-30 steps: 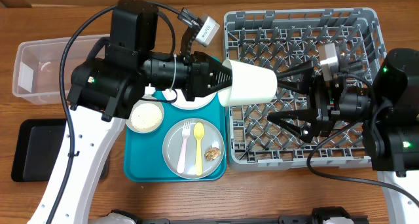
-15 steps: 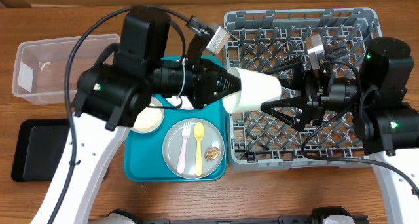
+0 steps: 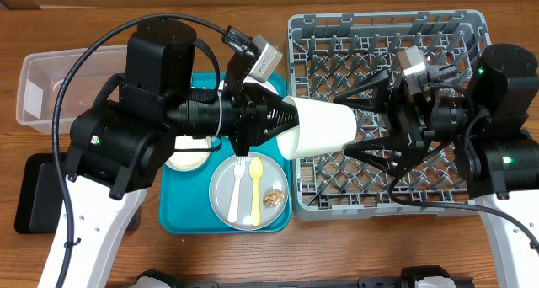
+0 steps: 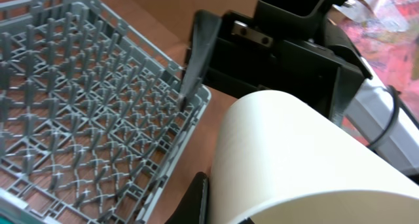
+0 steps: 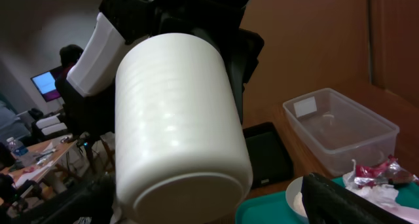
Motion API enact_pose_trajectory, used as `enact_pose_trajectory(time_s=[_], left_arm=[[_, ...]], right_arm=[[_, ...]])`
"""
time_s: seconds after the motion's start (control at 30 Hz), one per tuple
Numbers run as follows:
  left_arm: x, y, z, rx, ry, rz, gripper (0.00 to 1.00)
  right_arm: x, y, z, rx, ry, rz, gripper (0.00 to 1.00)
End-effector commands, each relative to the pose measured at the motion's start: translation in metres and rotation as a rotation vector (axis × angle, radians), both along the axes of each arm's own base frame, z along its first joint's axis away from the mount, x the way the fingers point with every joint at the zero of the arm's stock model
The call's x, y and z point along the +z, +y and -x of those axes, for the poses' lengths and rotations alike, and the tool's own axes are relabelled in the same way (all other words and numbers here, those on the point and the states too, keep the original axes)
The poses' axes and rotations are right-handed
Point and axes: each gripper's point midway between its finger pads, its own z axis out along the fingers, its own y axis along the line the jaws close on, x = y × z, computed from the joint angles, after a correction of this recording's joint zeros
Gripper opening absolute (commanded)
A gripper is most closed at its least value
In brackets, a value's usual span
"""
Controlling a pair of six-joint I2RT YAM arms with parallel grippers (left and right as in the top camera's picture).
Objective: Sort waste into correct bins and load items into the dishwasher rack
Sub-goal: 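Grasp the white cup with the right gripper and release left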
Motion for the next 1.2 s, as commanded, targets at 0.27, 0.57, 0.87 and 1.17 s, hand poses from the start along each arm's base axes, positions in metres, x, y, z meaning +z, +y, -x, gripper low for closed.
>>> enact_pose_trajectory(time_s=[0.27, 0.57, 0.87, 1.17], left_arm=[[0.006, -0.011, 0.012, -0.052, -0.072, -0.004, 0.04], [0.002, -0.010, 0.006, -0.021, -0.077, -0.025, 0.08], [0.003, -0.010, 0.004, -0.011, -0.084, -0.025, 0.21], [-0.013, 0.012, -0.021, 0.201, -0.086, -0.151, 0.84]], right_arm=[[0.010, 0.008, 0.015, 0.082, -0.036, -0.015, 0.85], [0.010, 0.008, 0.015, 0.083, -0.026, -0.014, 0.65], [0.010, 0.008, 0.014, 0.074, 0.022, -0.008, 0.48], [0.004, 0.009, -0.010, -0.065, 0.144, 0.026, 0.45]])
